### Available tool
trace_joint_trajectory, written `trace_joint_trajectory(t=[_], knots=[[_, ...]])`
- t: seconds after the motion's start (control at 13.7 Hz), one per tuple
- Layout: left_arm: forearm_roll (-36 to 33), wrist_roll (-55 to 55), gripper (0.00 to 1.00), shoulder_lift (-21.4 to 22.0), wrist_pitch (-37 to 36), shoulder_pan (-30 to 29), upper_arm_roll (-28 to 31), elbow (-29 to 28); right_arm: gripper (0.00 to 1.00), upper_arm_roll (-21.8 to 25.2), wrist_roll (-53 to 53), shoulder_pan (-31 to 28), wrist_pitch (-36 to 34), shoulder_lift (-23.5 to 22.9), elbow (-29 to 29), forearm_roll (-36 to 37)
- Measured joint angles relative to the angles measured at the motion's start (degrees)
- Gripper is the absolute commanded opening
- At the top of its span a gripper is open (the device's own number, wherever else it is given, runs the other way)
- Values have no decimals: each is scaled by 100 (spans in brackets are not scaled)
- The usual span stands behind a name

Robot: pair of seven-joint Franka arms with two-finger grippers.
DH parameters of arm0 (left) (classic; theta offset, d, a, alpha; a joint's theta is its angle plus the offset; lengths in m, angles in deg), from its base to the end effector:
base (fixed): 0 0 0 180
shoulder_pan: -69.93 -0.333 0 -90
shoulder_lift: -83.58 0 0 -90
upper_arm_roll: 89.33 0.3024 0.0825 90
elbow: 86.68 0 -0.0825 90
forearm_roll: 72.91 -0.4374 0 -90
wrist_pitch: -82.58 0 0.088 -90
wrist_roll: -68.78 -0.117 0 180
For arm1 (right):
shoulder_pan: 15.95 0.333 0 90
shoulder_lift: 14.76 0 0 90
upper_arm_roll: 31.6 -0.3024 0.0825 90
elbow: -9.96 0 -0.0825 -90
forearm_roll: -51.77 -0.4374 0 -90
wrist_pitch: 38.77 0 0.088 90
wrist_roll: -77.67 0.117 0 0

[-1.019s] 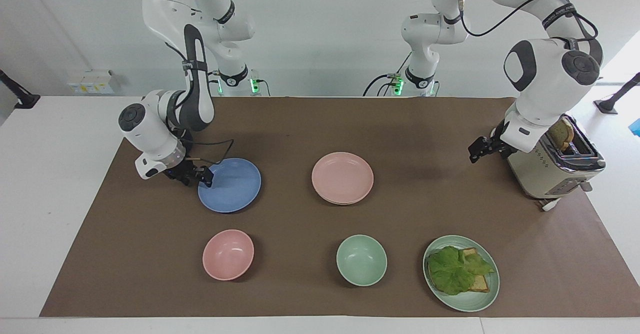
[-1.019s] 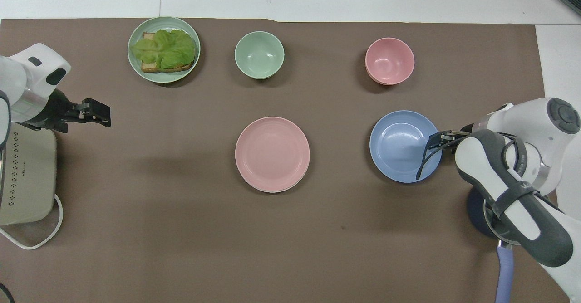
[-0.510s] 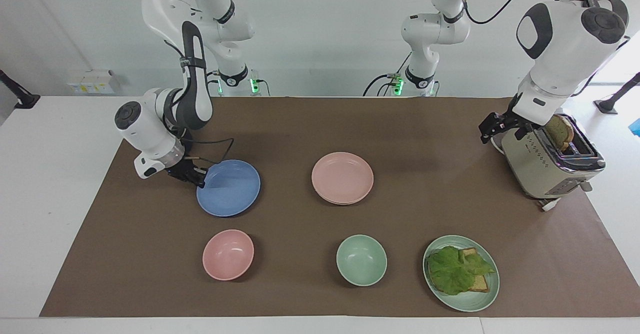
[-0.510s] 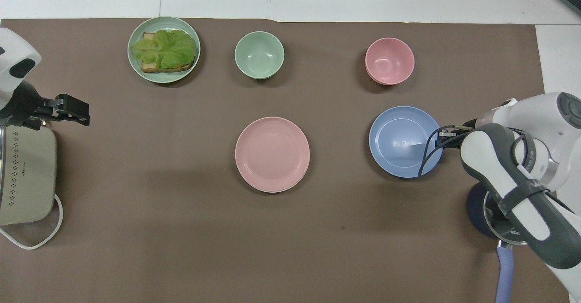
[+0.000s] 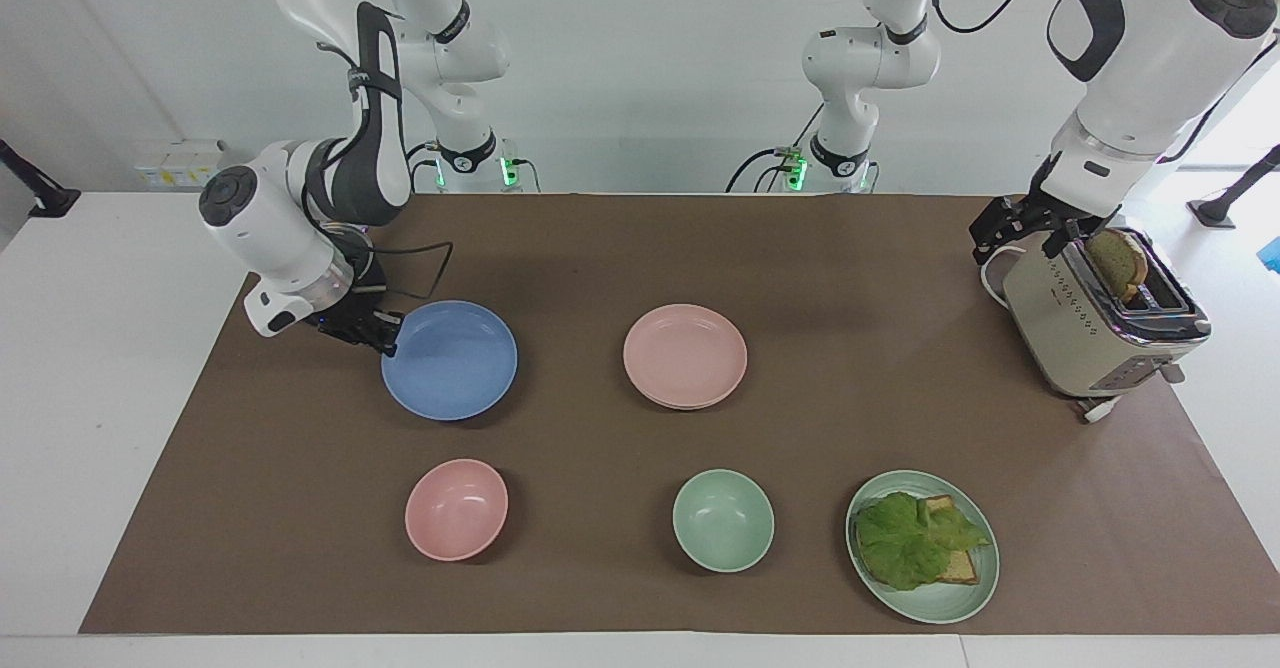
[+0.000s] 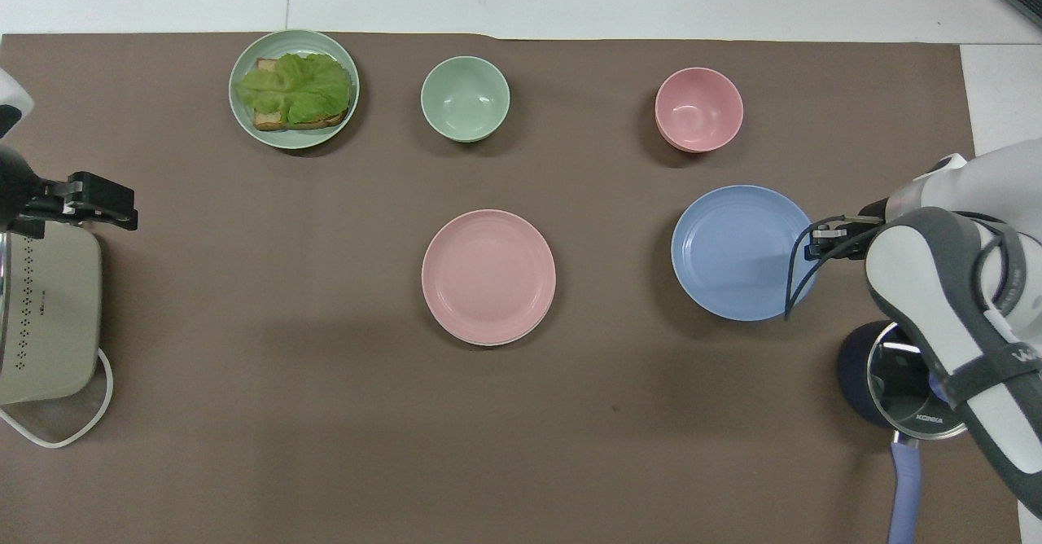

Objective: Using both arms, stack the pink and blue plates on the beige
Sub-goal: 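Lift the blue plate with the right gripper and carry it onto the pink plate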

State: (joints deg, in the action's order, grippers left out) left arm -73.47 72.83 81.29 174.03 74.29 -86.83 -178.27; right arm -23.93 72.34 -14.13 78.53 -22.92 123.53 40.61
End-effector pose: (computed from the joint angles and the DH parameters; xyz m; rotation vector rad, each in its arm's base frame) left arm 0.6191 -0.0194 0.5640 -3.1267 -0.0591 0.0653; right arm 0.6174 -0.0499 0.3389 -2.9790 0.1558 0.0896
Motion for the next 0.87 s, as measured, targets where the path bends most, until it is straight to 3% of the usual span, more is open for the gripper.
trace_joint_trajectory(t=[0.15,0.36,0.87], knots=[[1,0,100,72,-15,-1,0,6,0,-13,-4,9,-492,200,-300,23],[3,0,100,113,-30,-1,-1,6,0,-162,-4,55,-706,339,-562,24],[5,0,100,113,-29,-15,-3,7,0,-283,970,1183,-139,287,-561,24]])
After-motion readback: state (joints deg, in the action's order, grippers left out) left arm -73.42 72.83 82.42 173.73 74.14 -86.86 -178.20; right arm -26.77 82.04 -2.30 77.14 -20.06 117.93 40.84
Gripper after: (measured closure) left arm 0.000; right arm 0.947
